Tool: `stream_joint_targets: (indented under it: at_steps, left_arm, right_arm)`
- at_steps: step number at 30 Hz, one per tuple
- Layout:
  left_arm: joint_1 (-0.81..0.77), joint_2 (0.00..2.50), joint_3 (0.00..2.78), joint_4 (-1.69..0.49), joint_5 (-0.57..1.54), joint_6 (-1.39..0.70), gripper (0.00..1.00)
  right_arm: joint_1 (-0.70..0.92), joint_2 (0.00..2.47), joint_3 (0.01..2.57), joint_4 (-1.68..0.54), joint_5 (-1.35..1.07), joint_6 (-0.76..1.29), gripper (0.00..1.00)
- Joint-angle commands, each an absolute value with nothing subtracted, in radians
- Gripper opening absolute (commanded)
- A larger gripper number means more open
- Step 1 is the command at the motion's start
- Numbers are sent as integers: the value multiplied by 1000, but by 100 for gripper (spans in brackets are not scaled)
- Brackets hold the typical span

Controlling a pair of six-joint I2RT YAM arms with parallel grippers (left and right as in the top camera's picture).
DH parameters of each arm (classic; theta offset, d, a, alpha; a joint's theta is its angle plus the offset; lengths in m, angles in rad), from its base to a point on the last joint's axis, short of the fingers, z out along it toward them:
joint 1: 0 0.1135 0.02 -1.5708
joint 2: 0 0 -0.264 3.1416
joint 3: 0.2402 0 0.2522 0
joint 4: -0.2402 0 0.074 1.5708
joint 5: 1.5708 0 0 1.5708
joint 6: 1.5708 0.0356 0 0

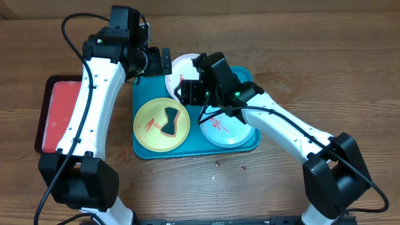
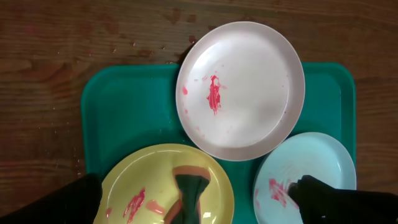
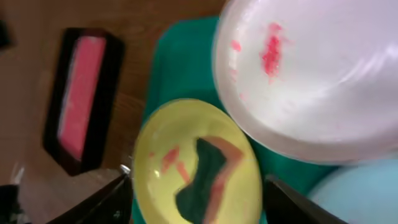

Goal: Clean dirty plates on tray and stack at the side

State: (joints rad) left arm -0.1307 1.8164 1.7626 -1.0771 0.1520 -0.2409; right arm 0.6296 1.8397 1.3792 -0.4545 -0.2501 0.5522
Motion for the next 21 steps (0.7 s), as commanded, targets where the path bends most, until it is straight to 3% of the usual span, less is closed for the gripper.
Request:
stream_joint_targets:
  at_steps: [1, 7, 9, 12, 14, 16, 21]
  left_arm:
    - [-128, 1827, 1774, -1076, 146, -251, 100]
    - [-128, 1827, 1774, -1076, 146, -251, 100]
    - [-128, 1827, 1774, -1076, 146, -251, 100]
    - [-128, 1827, 1774, -1076, 146, -251, 100]
    - [-128, 1827, 1774, -1075, 146, -251, 100]
    - [-128, 1827, 1774, -1069, 168, -265, 100]
    - [-122, 1827, 1774, -1139, 46, -267, 100]
  right_arm:
    - [600, 1845, 1439, -529, -128, 568, 69]
    - [599, 1863, 1419, -575, -113, 580, 73]
    - [641, 1876, 1413, -578, -114, 581, 84]
    - [672, 1876, 1413, -579, -113, 580, 85]
    - [701, 1876, 1413, -609, -112, 580, 77]
    - [738, 1880, 1406, -614, -111, 581, 56]
    - [781, 1957, 1401, -617, 25, 689, 54]
